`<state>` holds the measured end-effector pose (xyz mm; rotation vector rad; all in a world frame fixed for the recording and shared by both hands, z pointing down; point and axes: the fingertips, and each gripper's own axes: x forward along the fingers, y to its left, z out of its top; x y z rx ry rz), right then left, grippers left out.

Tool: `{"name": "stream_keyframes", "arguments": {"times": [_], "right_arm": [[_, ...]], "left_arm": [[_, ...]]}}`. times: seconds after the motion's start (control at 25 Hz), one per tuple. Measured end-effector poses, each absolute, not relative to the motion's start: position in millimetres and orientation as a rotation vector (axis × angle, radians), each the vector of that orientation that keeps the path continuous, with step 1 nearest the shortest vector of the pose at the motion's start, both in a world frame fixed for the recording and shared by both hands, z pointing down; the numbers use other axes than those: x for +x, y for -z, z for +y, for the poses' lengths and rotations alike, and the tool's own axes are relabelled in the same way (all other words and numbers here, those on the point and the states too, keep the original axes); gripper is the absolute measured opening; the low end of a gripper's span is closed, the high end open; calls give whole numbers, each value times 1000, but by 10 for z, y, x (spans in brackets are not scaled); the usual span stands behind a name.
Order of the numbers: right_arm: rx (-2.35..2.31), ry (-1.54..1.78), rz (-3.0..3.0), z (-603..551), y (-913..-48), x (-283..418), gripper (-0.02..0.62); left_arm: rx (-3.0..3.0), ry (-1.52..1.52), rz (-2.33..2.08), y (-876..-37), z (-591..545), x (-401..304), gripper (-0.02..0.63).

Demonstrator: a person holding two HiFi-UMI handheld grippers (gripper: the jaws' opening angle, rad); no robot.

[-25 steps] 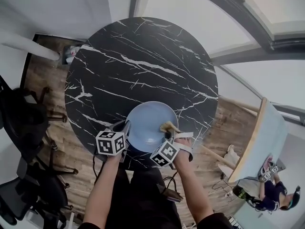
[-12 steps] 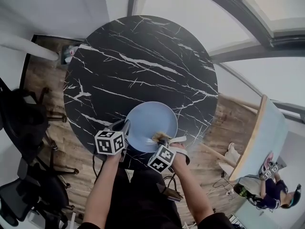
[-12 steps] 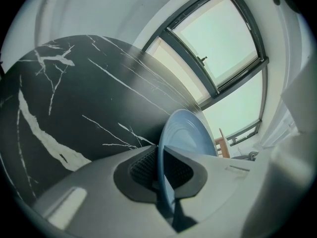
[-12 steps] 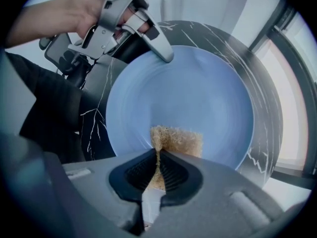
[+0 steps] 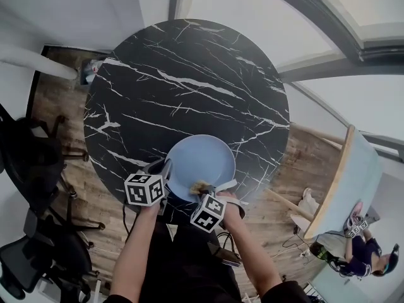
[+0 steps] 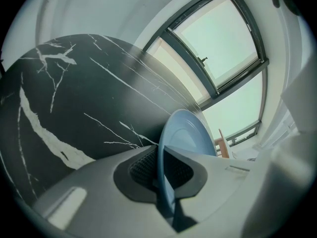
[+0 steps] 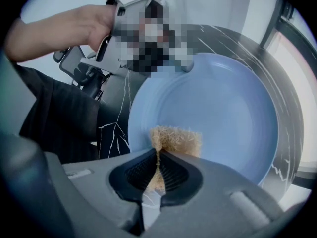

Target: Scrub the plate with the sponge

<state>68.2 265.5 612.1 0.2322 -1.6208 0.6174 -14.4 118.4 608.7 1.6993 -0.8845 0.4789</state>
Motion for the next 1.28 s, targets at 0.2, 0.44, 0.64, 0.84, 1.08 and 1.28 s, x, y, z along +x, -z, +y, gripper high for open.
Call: {"name": "stream_keyframes", "arguments": {"times": [0.2, 0.44, 0.64, 0.84, 1.08, 1.28], "right_arm": [[221, -665, -1656, 2661, -6121, 542, 23], [190, -685, -1709, 2631, -6106, 296, 23], [155, -647, -1746, 2527, -6112, 83, 23], [154, -620, -1795, 2356, -6110, -63, 23], [196, -645, -1863, 2137, -6091, -146, 23], [212, -625, -1870, 2041, -6097, -188, 23]], "left_arm": [[1698, -478, -883, -6092, 1188, -139, 23], [1695, -479, -881, -6093, 1191, -140, 23], [1696, -481, -875, -6082, 1189, -141, 23], [1701, -486, -868, -6084, 1205, -143, 21], [1720, -499, -853, -6077, 1218, -155, 18], [1736, -512, -849, -6073, 1226, -148, 17]]}}
